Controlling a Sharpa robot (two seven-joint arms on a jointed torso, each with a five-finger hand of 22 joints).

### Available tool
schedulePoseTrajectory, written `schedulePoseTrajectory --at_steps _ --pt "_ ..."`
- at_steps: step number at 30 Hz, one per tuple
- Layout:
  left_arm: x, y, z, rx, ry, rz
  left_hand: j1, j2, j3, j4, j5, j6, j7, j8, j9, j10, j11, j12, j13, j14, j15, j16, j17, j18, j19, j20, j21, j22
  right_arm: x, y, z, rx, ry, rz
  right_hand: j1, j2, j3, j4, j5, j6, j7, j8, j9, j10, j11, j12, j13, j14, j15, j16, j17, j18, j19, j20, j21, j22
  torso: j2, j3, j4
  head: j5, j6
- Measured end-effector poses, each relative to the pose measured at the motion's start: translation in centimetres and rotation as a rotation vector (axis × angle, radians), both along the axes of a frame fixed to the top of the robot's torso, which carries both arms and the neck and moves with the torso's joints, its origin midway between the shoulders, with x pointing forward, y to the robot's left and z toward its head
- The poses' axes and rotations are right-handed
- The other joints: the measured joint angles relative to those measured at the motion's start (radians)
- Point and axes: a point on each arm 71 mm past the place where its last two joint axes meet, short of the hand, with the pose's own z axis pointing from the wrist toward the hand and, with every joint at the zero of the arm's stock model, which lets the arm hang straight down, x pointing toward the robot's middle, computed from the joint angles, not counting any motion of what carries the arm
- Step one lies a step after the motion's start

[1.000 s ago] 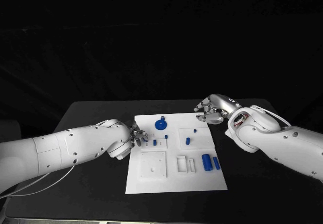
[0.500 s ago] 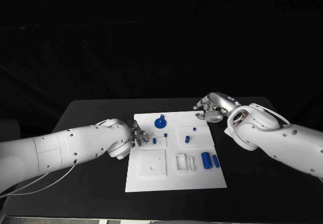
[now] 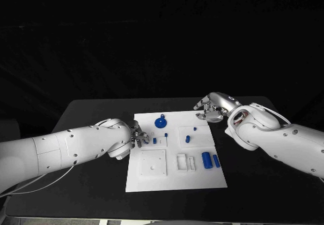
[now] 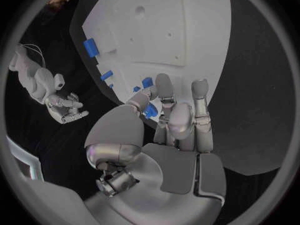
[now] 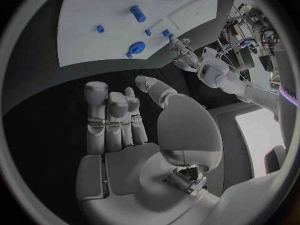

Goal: Assemble the parts on the task board

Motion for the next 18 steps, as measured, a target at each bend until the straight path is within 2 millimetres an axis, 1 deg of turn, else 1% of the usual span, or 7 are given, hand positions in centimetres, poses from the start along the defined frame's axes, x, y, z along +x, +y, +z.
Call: schedulePoseTrajectory --at_steps 8,10,15,16,18 --pt "0.01 0.0 0.05 0.011 0.0 -0.013 0.0 0.0 -0.001 0.001 -0.004 0.0 0.0 0.002 -0.003 0.001 0.001 0.0 -0.001 0.0 0.0 0.0 -0.003 0.0 -0.002 0.002 0.0 0.0 -0.01 0.02 -0.03 0.0 0.002 0.001 0.0 0.0 0.0 0.0 0.0 0.0 0.0 0.0 0.0 0.0 0.0 0.0 0.0 0.0 0.0 0.0 0.0 0.0 0.0 0.0 -0.004 0.0 0.0 0.0 0.0 0.001 -0.002" --pt "0.02 0.01 0.05 0.013 0.0 -0.014 0.001 0.001 -0.008 0.008 -0.01 0.0 0.0 0.006 -0.008 0.001 0.001 0.0 -0.001 0.0 0.0 0.0 -0.003 0.0 -0.004 0.004 0.0 0.0 -0.01 0.02 -0.04 0.0 0.003 0.001 0.0 0.0 0.0 0.0 0.0 0.0 0.0 0.0 0.0 0.0 0.0 0.0 0.0 0.0 0.0 0.0 0.0 0.0 0.0 0.0 -0.004 0.0 0.0 0.0 0.0 0.001 -0.002" --pt "0.05 0.01 0.08 0.016 0.0 -0.017 0.003 0.003 -0.009 0.014 -0.012 0.0 0.0 0.006 -0.01 0.001 0.001 0.0 -0.001 0.0 0.0 0.0 -0.004 0.0 -0.004 0.004 0.0 0.0 -0.01 0.04 -0.04 0.0 0.004 0.001 0.0 0.0 0.0 0.0 0.0 0.0 0.0 0.0 0.0 0.0 0.0 0.0 0.0 0.0 0.0 0.0 0.0 0.0 0.0 0.0 -0.004 0.0 0.001 -0.0002 -0.0001 0.001 -0.001" --pt "0.05 0.02 0.08 0.017 0.0 -0.018 0.003 0.003 -0.009 0.018 -0.018 0.0 0.0 0.006 -0.011 0.001 0.001 0.0 -0.001 0.0 0.0 0.0 -0.004 0.0 -0.004 0.004 0.0 0.0 -0.01 0.04 -0.04 0.0 0.004 0.001 0.0 0.0 0.0 0.0 0.0 0.0 0.0 0.0 0.0 0.0 0.0 0.0 0.0 0.0 0.0 0.0 0.0 0.0 0.0 0.0 -0.004 0.0 0.001 -0.0002 -0.0001 0.001 -0.001" --pt "0.06 0.02 0.09 0.018 0.001 -0.02 0.004 0.004 -0.008 0.019 -0.019 0.0 0.0 0.007 -0.012 0.001 0.001 0.0 -0.001 0.0 0.0 0.0 -0.004 0.0 -0.004 0.004 0.0 0.0 -0.01 0.04 -0.05 0.0 0.004 0.001 0.0 0.0 0.0 0.0 0.004 0.0 0.0 0.0 0.0 0.0 0.0 0.0 0.0 0.0 0.0 0.0 0.0 0.0 0.0 0.0 -0.004 0.0 0.001 -0.0002 -0.0001 0.001 -0.002"
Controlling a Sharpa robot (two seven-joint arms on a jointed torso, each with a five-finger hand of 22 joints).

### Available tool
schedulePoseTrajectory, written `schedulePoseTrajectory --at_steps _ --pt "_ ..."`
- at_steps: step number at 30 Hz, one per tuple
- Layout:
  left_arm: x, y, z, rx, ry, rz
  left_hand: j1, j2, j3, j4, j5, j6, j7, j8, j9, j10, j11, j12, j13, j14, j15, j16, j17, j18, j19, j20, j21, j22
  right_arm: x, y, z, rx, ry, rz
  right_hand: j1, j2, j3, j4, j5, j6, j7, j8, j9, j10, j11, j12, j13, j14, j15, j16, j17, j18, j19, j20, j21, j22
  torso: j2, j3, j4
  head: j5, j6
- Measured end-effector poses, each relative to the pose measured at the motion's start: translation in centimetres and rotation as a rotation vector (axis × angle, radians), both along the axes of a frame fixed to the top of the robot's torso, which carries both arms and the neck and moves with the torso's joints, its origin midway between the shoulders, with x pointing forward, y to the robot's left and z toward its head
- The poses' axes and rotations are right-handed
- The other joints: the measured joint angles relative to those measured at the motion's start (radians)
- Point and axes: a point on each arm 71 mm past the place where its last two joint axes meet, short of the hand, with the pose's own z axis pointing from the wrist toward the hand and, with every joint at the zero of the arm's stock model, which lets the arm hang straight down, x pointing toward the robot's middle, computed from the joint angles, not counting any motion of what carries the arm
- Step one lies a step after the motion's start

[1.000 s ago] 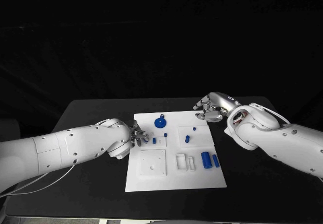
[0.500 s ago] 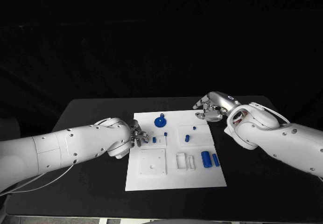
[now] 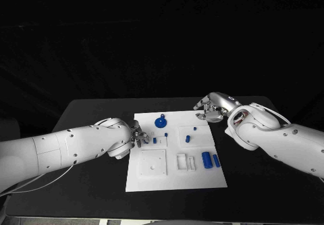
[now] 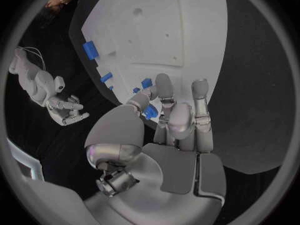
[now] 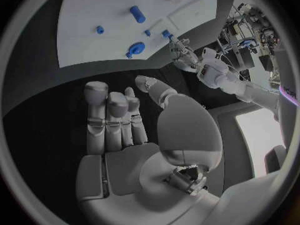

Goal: Assemble the parts on the task board

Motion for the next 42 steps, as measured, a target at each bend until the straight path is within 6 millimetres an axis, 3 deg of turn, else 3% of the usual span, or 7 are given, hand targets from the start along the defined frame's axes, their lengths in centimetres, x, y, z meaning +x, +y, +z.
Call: schedulePoseTrajectory --at_steps 12,23,42 --pt "0.07 0.12 0.09 0.017 0.002 -0.02 0.0 0.0 0.0 0.006 -0.004 0.0 0.0 0.0 -0.006 0.002 0.002 0.0 -0.001 0.001 0.001 0.004 0.008 0.0 -0.005 0.005 0.0 0.0 -0.01 0.0 -0.01 0.0 0.002 0.0 0.0 0.0 0.004 -0.004 0.001 0.003 0.002 0.0 0.0 0.0 0.0 0.0 0.0 0.0 0.0 0.0 -0.001 0.0 0.0 0.0 0.0 0.0 0.0 -0.0001 0.0002 0.0 0.004" --pt "0.15 0.22 0.15 0.031 0.007 -0.035 -0.008 0.008 -0.005 0.025 -0.035 0.0 0.0 0.005 -0.012 0.002 0.002 0.0 -0.001 0.001 0.001 0.004 0.017 0.0 -0.002 0.009 0.0 0.001 -0.03 0.02 -0.01 -0.001 0.003 0.001 0.0 0.0 0.004 -0.004 0.005 0.003 0.002 0.0 0.0 0.0 0.0 0.0 0.0 0.0 0.0 -0.004 -0.001 0.0 0.0 0.0 0.0 0.0 0.0 -0.0001 0.0002 0.001 0.0" --pt "0.31 0.23 0.18 0.048 0.016 -0.052 -0.008 0.008 -0.011 0.043 -0.05 0.001 -0.001 0.016 -0.015 0.0 0.0 0.004 -0.005 0.005 0.005 0.004 0.021 0.0 -0.005 0.013 0.0 0.0 -0.03 0.05 -0.02 0.0 0.004 0.002 -0.004 -0.004 0.007 -0.007 0.016 0.002 0.002 0.0 0.0 0.0 0.0 0.0 -0.001 0.0 0.0 -0.004 -0.001 0.0 0.0 0.0 0.0 0.001 0.001 -0.0001 -0.0003 0.001 -0.001"
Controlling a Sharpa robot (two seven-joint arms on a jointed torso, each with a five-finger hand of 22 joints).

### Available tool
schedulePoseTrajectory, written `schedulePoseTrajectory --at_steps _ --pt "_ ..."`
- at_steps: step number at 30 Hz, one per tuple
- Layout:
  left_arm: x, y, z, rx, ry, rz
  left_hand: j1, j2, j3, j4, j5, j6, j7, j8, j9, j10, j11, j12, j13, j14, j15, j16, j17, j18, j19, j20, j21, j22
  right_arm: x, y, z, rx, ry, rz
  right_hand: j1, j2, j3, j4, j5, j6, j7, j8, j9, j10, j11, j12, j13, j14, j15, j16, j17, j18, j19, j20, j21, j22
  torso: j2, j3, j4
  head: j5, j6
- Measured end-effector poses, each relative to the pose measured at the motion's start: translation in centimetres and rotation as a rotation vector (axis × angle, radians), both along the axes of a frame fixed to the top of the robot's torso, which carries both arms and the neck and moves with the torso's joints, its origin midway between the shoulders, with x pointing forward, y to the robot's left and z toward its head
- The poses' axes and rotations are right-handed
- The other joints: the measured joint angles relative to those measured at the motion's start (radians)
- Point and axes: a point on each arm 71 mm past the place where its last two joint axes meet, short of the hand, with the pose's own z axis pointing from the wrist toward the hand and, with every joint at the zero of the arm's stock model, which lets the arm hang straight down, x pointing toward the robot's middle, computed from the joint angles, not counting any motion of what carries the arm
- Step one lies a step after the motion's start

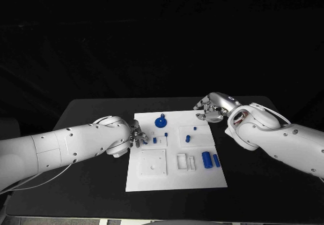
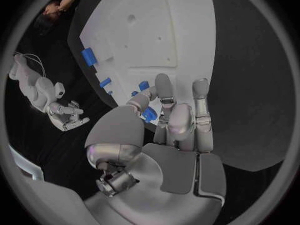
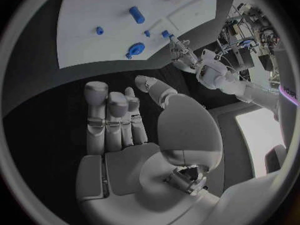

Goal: Assemble the parts on the task board

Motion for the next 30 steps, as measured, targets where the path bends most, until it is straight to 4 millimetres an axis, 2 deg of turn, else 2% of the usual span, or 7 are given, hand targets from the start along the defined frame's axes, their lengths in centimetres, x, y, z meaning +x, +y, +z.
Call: schedulePoseTrajectory --at_steps 4,12,14,30 --pt "-0.04 -0.01 -0.03 -0.001 -0.007 0.002 0.012 -0.004 -0.002 0.015 0.0 0.002 -0.002 0.004 -0.007 0.0 0.0 0.0 -0.003 0.0 0.0 0.0 -0.007 0.0 0.0 0.0 0.0 0.0 0.0 -0.01 -0.01 0.0 0.0 0.0 0.0 0.0 0.0 0.0 0.0 0.0 0.0 0.0 0.0 0.0 0.0 0.0 0.0 0.0 0.0 0.0 0.0 0.0 0.0 0.0 0.0 0.0 0.0 0.0 0.0001 -0.001 0.0" --pt "-0.43 0.19 -0.14 -0.021 -0.041 0.018 0.015 -0.004 0.002 0.019 -0.004 0.004 -0.001 -0.001 -0.013 0.002 0.002 0.0 -0.003 0.0 0.0 0.0 -0.007 0.001 0.0 0.0 0.0 0.0 0.0 -0.13 -0.03 -0.001 0.001 -0.002 0.0 0.0 0.0 0.0 0.0 0.0 0.0 0.0 0.0 0.0 0.0 0.0 0.0 0.0 0.0 0.0 0.0 0.0 0.0 0.0 0.0 0.0 0.0 -0.0002 0.0005 -0.002 0.0" --pt "-0.49 0.23 -0.15 -0.027 -0.053 0.024 0.018 0.0 0.001 0.021 -0.004 0.004 0.0 -0.005 -0.013 0.002 0.002 0.0 -0.002 0.0 0.0 0.0 -0.007 0.016 0.004 0.004 0.0 0.0 0.0 -0.17 -0.04 -0.002 0.001 -0.003 0.0 0.0 0.0 0.0 0.0 0.0 0.0 0.0 0.0 0.0 0.0 0.0 0.0 0.0 0.0 0.0 0.0 0.0 0.0 0.0 0.0 0.0 0.0 -0.0003 0.0005 -0.003 0.0" --pt "-0.6 0.27 0.09 -0.051 -0.128 0.047 0.034 -0.003 0.001 0.032 -0.012 0.005 0.0 -0.002 -0.011 0.002 0.002 0.0 -0.004 0.0 0.0 0.0 -0.008 0.016 0.004 0.004 0.0 0.0 -0.08 -0.23 -0.13 -0.001 0.003 -0.003 0.0 0.0 0.0 0.0 0.004 0.0 0.0 0.0 0.0 0.0 0.0 0.0 0.0 0.0 0.0 0.0 0.0 0.0 0.0 0.0 0.0 0.0 0.0 -0.0003 0.0005 -0.002 0.0"
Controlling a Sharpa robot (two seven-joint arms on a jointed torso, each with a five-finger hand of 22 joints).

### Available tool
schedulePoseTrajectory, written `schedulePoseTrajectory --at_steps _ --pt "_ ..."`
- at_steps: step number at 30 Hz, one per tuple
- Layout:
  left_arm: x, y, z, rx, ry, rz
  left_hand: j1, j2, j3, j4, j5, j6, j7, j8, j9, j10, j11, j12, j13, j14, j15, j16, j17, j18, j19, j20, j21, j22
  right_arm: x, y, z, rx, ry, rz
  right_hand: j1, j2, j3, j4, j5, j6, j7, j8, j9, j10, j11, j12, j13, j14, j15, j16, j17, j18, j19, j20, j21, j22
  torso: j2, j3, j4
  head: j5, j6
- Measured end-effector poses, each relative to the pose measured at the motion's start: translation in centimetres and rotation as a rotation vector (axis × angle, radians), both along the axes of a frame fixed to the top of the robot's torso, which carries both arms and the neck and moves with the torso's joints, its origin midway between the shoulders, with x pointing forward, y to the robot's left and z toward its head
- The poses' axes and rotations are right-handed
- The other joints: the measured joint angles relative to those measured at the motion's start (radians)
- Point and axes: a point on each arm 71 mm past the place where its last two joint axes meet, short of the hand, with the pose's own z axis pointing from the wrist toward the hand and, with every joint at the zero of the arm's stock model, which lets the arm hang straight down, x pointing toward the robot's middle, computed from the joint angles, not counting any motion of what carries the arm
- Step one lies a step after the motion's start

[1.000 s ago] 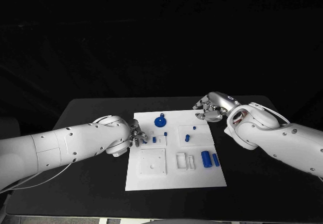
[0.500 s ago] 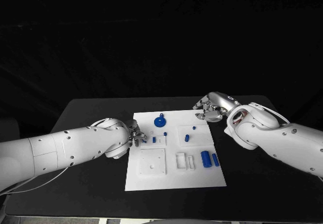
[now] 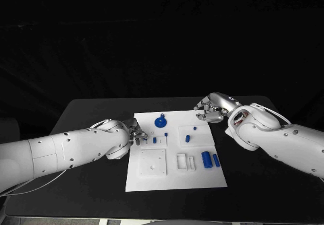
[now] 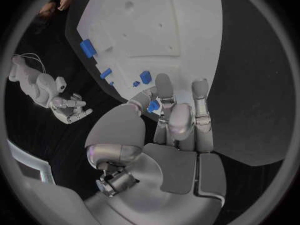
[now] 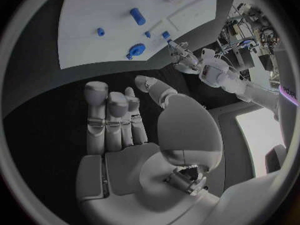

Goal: Assemble the parts on the task board

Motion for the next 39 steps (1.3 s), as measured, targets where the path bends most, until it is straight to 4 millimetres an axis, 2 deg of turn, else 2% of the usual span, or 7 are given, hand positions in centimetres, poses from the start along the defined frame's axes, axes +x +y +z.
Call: schedulePoseTrajectory --at_steps 39 --pt "-0.28 -0.58 -0.78 0.054 -0.03 -0.052 0.013 -0.01 -0.001 0.007 0.0 0.0 0.0 -0.002 0.001 0.0 0.0 0.0 -0.003 0.0 0.0 0.0 -0.006 0.0 0.0 0.0 0.0 0.0 -0.04 0.01 -0.13 -0.001 0.008 0.001 0.0 0.0 0.004 -0.004 0.0 0.003 0.002 0.0 0.0 0.0 0.0 0.0 0.0 0.0 0.0 0.0 0.0 0.0 0.0 0.0 0.0 0.0 0.0 0.0002 -0.0004 -0.002 -0.009"
